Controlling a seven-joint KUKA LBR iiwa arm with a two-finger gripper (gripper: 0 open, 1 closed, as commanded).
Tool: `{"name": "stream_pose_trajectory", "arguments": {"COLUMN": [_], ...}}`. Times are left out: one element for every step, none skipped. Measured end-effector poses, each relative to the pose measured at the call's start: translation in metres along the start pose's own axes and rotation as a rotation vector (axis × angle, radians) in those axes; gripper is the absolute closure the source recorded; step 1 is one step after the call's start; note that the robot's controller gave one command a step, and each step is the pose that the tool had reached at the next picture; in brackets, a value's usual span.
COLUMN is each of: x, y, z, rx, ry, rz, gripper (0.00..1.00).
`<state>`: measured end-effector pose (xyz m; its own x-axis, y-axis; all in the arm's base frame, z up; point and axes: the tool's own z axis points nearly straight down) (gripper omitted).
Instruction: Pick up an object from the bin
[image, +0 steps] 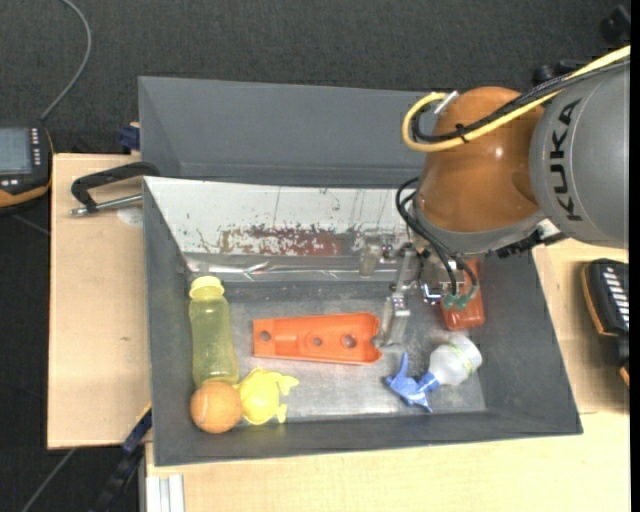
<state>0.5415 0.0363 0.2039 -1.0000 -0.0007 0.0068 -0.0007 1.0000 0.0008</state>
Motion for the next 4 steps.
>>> {"name": "stream_pose_trajectory", "arguments": {"x": [-0.002,0.012,0.016,0.007], "y": [0.000,0.000,0.014,0.037], "z": [-0.005,0.041,0.073,0.111], "rx": [-0.001,-0.001,0.000,0.000], "ry": [-0.009,-0.013,-0.002,-0.014], "rz": [0.001,-0.051,-0.213,-0.394], "gripper": [0.00,0.00,0.00,1.00]}}
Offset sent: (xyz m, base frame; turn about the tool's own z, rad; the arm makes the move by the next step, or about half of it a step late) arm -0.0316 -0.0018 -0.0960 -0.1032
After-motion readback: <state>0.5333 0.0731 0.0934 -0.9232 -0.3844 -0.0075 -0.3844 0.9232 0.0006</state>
